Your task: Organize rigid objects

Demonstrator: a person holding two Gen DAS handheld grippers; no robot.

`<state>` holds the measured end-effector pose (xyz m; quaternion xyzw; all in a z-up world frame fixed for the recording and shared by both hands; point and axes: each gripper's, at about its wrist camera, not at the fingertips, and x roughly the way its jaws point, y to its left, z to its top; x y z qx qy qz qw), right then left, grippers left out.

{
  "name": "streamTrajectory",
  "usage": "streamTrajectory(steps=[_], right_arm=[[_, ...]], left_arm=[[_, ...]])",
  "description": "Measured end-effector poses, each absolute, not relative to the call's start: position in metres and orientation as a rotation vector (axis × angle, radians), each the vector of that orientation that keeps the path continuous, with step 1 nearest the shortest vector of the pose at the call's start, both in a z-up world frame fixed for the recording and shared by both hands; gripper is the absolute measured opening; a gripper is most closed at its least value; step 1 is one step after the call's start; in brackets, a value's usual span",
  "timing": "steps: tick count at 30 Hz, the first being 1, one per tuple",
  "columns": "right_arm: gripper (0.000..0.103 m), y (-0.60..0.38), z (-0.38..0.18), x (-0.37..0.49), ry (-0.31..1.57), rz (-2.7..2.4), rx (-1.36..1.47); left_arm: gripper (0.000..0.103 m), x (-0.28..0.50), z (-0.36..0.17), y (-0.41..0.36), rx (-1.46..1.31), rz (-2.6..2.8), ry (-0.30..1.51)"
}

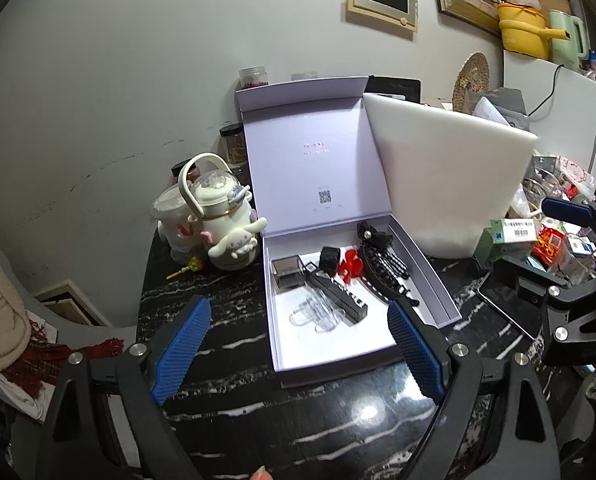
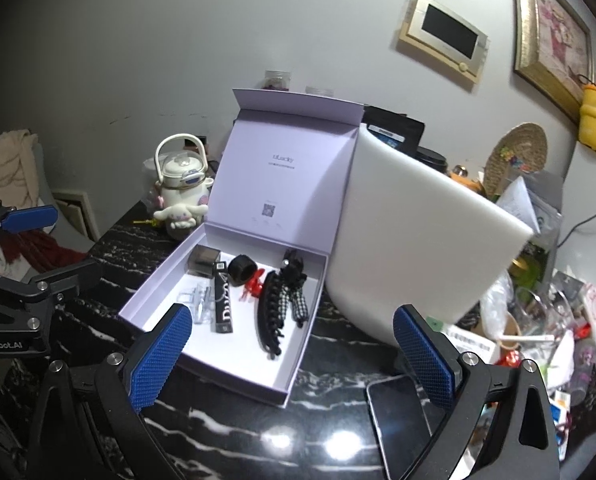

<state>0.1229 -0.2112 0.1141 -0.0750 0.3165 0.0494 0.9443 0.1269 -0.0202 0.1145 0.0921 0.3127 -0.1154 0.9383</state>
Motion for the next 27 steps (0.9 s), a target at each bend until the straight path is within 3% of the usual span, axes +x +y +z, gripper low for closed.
streamTrajectory(steps=[27], right_arm=[[0.102, -0.202, 0.088, 0.046, 0.695, 0.123, -0.124]], left_arm=[[0.091, 0.055, 0.082, -0.016, 0.163, -0.22, 0.712]])
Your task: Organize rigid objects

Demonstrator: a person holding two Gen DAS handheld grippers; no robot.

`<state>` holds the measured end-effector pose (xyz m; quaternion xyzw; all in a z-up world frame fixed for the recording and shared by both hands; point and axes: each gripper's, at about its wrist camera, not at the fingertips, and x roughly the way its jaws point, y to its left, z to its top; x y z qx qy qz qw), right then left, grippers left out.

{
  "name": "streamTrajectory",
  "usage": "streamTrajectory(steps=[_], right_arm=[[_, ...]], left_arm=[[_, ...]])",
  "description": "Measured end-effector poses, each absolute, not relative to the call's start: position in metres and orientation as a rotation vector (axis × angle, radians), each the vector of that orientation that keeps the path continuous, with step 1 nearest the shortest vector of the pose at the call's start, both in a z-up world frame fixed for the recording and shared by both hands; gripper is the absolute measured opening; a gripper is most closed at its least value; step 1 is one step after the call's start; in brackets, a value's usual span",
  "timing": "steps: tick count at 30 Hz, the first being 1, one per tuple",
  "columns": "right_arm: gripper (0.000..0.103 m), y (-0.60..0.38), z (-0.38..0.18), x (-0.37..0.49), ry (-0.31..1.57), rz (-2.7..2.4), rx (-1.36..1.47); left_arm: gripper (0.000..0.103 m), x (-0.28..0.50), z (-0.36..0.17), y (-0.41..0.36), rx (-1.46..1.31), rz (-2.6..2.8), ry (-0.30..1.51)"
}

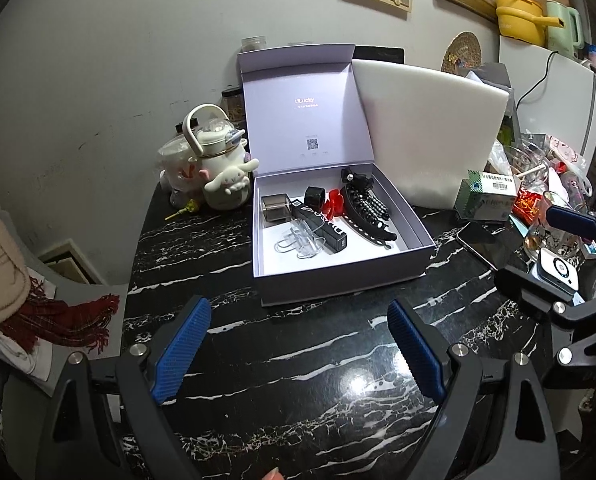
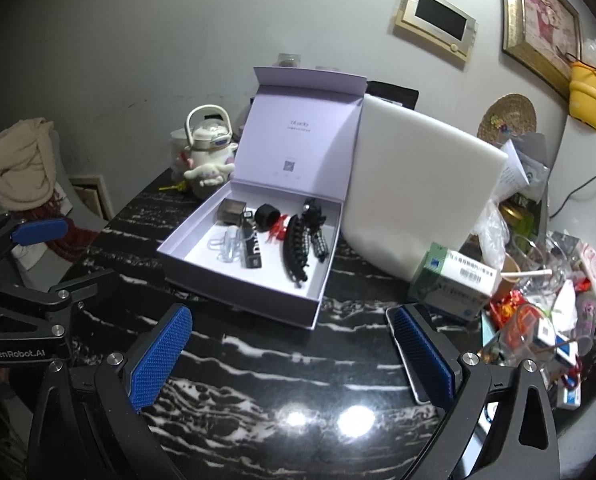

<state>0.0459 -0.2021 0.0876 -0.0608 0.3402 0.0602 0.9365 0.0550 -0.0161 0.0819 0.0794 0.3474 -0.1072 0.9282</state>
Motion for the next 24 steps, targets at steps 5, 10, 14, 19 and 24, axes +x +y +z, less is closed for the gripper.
streamTrajectory(steps=[5, 10, 14, 19, 24], right_arm=[[0.103, -0.2023, 0.0855, 0.043, 0.7, 0.119, -0.124], [0.103, -0.204, 0.0853, 0.0431, 0.703, 0.112, -0.122], [0.102, -0.2047, 0.0858, 0.0438, 0.703, 0.112, -0.122], [0.102, -0.2053, 0.0857, 0.0444, 0.705, 0.112, -0.125], [0.103, -0.2072, 0.0841, 0.0466, 0.71, 0.107, -0.129]], left_arm=[[0.091, 0.0546, 0.081, -0.0167, 0.159, -0.227, 0.72], [0.091, 0.0552, 0.0823, -0.0172, 0.164, -0.227, 0.718], [0.091, 0.0564, 0.083, -0.0161, 0.159, -0.229, 0.72], [0.091, 0.0571, 0.0813, -0.017, 0.164, -0.235, 0.726], [0.091, 0.0582, 0.0795, -0.0175, 0.164, -0.238, 0.733]])
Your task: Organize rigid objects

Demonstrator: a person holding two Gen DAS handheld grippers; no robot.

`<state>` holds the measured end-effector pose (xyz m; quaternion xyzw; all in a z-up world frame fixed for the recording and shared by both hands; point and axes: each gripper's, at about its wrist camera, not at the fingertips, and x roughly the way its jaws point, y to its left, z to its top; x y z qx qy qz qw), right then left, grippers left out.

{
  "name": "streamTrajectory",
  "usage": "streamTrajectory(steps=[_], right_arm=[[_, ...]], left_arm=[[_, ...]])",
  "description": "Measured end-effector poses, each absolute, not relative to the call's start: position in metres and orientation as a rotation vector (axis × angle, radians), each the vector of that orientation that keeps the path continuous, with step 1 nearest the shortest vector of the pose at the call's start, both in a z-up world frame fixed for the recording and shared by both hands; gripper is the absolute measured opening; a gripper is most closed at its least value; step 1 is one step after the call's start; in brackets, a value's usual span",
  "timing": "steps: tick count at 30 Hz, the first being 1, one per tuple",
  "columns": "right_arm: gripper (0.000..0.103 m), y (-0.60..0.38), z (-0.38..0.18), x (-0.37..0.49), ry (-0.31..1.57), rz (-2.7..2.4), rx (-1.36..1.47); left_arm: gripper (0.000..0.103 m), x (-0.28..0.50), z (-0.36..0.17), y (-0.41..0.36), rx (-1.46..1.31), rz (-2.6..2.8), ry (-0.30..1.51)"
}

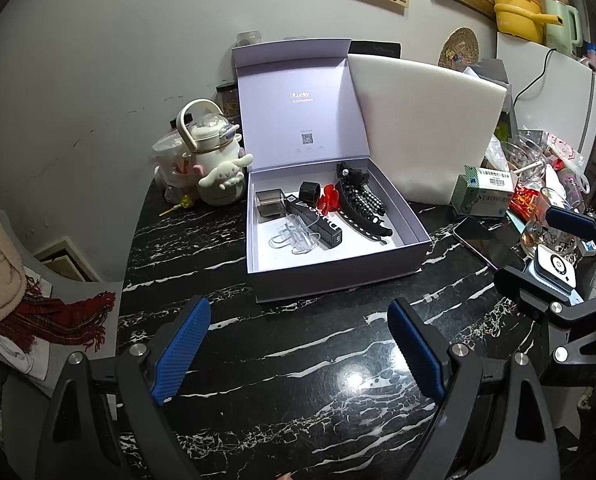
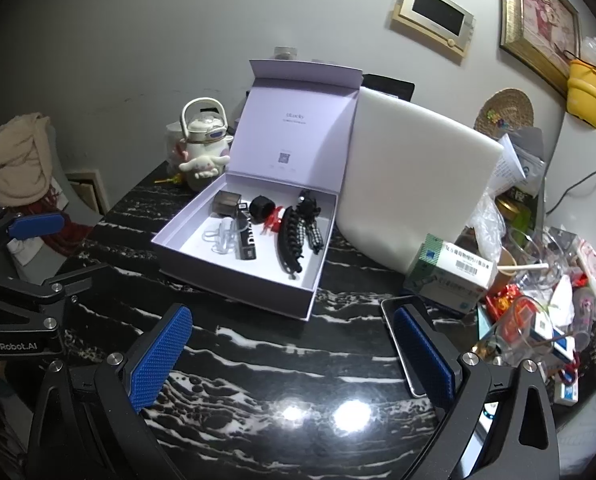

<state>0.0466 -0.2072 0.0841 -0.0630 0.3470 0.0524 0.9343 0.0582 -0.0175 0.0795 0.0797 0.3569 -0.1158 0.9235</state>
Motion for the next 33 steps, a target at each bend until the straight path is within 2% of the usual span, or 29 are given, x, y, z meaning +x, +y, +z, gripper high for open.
streamTrajectory(steps=[33], right_arm=[[0.102, -0.2087, 0.0745, 0.0494, 0.737, 0.099, -0.143]], left_arm=[[0.091, 0.0596, 0.0719, -0.021, 0.169, -0.243, 0.759]])
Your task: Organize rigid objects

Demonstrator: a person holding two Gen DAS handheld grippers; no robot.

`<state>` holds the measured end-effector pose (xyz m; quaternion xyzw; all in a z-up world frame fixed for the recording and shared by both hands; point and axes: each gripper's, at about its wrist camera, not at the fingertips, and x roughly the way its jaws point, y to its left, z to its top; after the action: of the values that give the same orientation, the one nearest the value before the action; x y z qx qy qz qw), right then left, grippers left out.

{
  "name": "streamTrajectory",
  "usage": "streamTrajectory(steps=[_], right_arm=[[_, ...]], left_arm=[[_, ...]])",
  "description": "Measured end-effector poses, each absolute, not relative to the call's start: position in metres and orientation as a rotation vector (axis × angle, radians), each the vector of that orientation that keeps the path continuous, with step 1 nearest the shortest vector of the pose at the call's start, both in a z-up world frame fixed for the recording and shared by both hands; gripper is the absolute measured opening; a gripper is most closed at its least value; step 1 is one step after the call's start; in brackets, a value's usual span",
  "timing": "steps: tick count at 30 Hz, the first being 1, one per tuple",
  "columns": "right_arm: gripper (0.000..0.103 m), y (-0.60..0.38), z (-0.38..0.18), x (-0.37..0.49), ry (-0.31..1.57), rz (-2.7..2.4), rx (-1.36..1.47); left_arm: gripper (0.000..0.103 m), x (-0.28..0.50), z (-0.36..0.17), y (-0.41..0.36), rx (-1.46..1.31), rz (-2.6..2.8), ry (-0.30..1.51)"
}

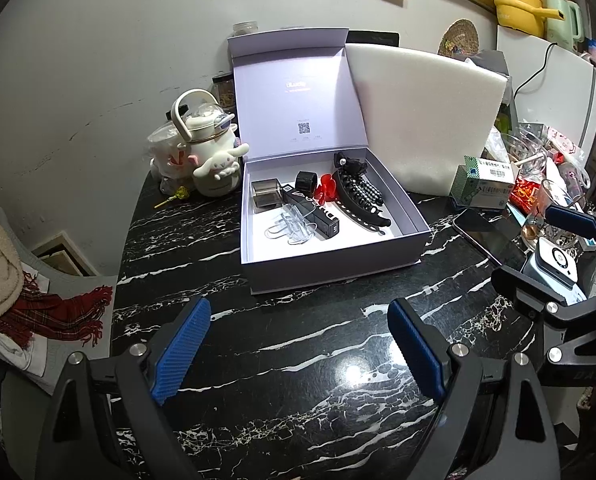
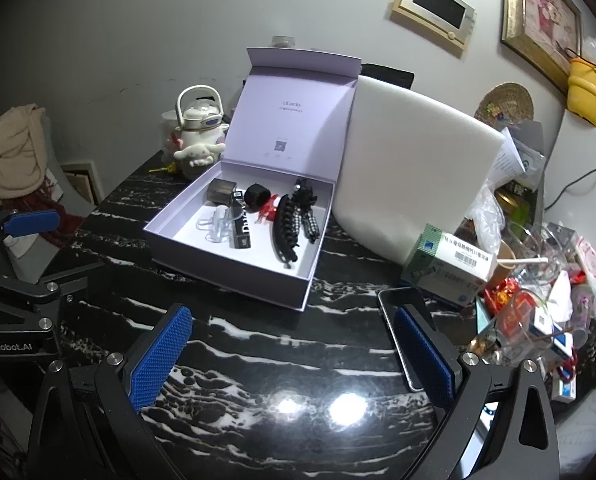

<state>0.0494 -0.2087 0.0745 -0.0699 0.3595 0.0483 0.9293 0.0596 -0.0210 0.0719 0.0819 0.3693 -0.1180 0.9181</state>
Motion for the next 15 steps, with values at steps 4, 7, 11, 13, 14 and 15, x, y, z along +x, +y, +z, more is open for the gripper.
streamTrajectory(steps=[4, 7, 11, 13, 14, 15], right_arm=[[0.103, -0.2082, 0.0716, 0.0498, 0.744, 0.098, -0.147], [0.102, -0.208, 0.0692, 0.0506, 0.75, 0.095, -0.152], [0.102, -0.2087, 0.068, 0.0515, 0.754, 0.096, -0.152], [0.102, -0.2091, 0.0676, 0.0513, 0.754, 0.096, -0.153], [0.103, -0.2089, 0.0677, 0.0515, 0.754, 0.096, -0.153], [0.103, -0.2091, 0.0675, 0.0515, 0.754, 0.096, -0.153]], left_arm=[[0.091, 0.0607, 0.0712, -0.0201, 0.161, -0.255, 0.767], [0.091, 0.0612, 0.0701, -0.0198, 0.156, -0.26, 0.776], [0.091, 0.0612, 0.0688, -0.0197, 0.156, -0.262, 0.779], [0.091, 0.0613, 0.0684, -0.02, 0.163, -0.255, 0.773], [0.091, 0.0615, 0.0681, -0.0201, 0.166, -0.251, 0.772], [0.091, 0.0615, 0.0677, -0.0208, 0.166, -0.25, 0.773]])
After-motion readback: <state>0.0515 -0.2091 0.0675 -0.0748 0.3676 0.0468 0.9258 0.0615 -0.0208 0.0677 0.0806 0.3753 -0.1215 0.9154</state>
